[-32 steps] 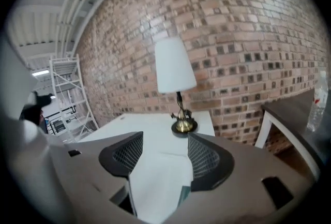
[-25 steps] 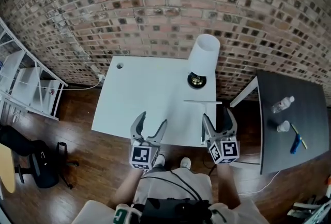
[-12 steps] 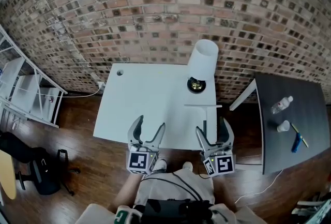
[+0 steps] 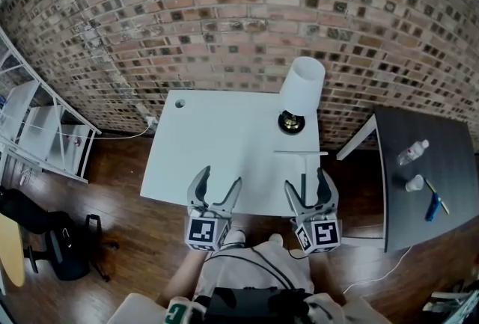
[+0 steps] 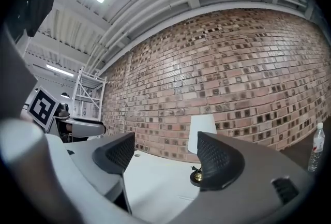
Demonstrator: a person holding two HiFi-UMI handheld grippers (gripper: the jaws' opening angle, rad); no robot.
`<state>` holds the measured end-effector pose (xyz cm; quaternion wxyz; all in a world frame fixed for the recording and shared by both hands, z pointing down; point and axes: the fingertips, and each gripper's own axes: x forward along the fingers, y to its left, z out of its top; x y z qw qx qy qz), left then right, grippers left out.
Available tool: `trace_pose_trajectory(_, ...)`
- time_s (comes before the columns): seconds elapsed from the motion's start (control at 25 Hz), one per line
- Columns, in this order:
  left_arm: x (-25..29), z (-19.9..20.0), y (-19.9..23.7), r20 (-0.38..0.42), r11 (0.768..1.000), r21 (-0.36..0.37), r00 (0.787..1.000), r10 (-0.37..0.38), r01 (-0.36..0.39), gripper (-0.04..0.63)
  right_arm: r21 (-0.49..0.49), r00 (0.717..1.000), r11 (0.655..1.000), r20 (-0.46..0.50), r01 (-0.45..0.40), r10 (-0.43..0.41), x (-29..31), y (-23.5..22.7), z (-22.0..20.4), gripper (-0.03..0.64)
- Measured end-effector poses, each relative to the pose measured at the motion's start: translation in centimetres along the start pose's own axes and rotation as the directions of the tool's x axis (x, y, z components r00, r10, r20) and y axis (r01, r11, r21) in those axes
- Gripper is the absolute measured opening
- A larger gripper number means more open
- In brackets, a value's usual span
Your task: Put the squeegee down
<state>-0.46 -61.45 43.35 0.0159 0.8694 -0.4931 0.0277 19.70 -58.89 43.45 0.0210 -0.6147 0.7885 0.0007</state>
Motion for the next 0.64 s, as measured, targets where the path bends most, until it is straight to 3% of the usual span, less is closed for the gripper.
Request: trace_pose_trajectory(0.64, 1.0, -0.7, 1.1, -0.005, 0.999, -0.031, 0.999, -0.034, 0.034, 0.337, -0.048, 1.000, 0.999, -0.026, -0.012, 0.011, 1.0, 1.2, 0.2, 0.399)
